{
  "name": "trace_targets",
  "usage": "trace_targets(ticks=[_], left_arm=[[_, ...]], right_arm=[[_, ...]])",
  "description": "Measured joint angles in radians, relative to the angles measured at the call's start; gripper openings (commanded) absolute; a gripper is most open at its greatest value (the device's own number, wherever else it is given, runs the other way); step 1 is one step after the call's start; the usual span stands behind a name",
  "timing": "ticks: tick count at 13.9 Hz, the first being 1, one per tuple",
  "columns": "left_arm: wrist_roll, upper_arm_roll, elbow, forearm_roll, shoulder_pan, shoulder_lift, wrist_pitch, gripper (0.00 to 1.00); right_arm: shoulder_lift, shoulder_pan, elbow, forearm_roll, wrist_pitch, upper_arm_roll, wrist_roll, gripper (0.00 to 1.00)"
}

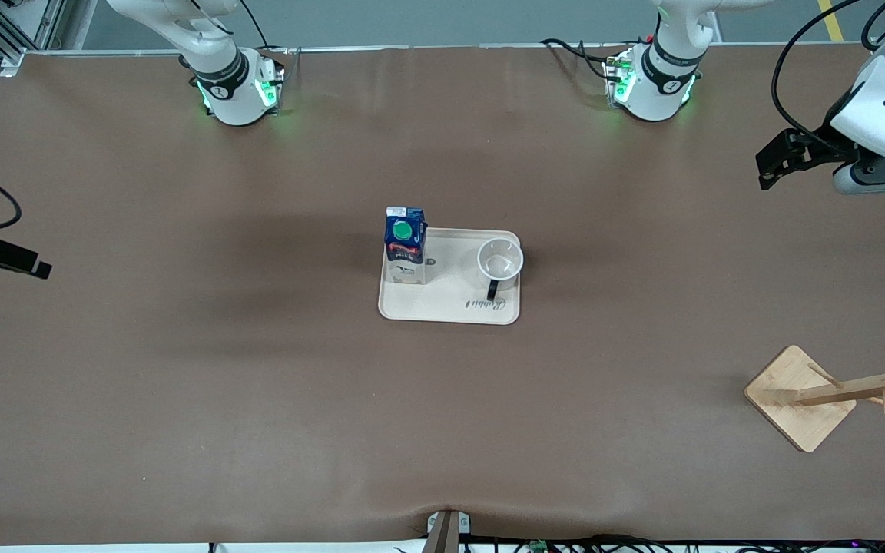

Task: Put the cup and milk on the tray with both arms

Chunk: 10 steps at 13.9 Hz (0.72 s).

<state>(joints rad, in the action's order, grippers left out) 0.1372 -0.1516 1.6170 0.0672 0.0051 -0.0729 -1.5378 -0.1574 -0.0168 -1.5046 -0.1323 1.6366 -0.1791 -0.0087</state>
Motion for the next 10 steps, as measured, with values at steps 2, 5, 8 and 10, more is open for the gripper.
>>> trace_targets(ticks=[2,5,8,10], left_arm=[[-0.018,0.001,0.001,0.000,0.000,0.000,0.000,1.00],[-0.021,0.003,-0.003,0.000,0.001,-0.001,-0.001,1.00],[-0.021,0.005,-0.020,0.000,0.006,-0.001,-0.001,1.00],[-0.021,0.005,-0.022,0.000,0.007,-0.001,-0.001,1.00]], right_arm=[[0.112,-0.002,-0.162,0.000,0.022,0.005,-0.001,1.00],[0.178,-0.003,-0.205,0.040,0.010,0.011,-0.007,1.00],[0.174,-0.027,-0.113,0.120,-0.007,0.023,-0.007,1.00],[0.167,-0.036,-0.085,0.124,-0.016,0.025,-0.007,1.00]])
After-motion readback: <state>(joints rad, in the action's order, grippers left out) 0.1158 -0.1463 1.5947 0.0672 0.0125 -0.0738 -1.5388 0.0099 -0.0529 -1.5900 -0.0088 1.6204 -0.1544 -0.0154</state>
